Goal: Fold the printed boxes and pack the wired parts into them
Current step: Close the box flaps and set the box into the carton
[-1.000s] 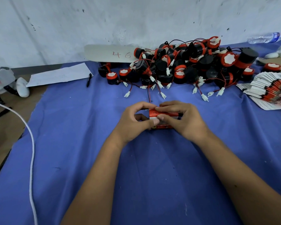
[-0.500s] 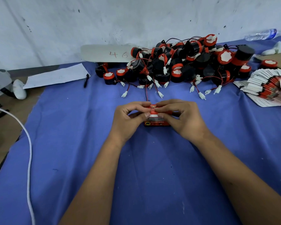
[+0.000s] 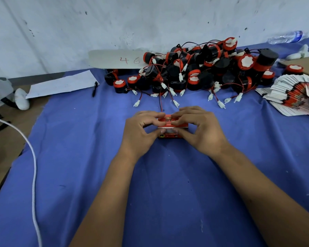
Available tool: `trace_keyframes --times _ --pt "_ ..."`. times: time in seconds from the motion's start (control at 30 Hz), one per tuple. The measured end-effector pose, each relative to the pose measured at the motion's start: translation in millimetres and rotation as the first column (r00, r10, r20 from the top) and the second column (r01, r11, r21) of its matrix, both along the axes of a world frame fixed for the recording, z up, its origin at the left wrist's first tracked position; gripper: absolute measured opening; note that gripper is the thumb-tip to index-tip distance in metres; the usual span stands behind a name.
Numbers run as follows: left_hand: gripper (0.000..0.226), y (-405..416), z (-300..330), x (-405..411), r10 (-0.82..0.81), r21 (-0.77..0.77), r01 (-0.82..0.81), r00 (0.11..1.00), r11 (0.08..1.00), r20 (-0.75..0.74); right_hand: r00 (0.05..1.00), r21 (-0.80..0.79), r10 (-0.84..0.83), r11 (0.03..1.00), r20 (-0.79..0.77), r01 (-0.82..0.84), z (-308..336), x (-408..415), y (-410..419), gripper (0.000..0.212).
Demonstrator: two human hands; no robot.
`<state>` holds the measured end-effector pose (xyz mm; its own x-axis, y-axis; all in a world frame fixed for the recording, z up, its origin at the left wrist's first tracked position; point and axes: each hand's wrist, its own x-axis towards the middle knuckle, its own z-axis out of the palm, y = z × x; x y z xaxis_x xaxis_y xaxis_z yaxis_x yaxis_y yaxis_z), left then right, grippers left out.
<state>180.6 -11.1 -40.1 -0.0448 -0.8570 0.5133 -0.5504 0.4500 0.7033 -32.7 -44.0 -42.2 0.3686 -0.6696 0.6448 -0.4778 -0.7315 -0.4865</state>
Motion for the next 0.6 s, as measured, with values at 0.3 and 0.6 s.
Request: trace_keyframes --times 0.3,0.6 --pt "0.017 2.9 -1.6 -8.2 0.075 -0.124 -0.061 0.991 0.990 0.109 0.999 -0.068 0.034 0.997 -0.030 -0.036 -4.9 0.7 5.4 0.011" --pt "0.008 1.7 -8.4 -17.3 -0.004 -0.029 0.005 1.000 1.000 0.016 0.996 -0.045 0.070 0.996 -0.049 -0.073 -7.4 -2.2 9.4 0.020"
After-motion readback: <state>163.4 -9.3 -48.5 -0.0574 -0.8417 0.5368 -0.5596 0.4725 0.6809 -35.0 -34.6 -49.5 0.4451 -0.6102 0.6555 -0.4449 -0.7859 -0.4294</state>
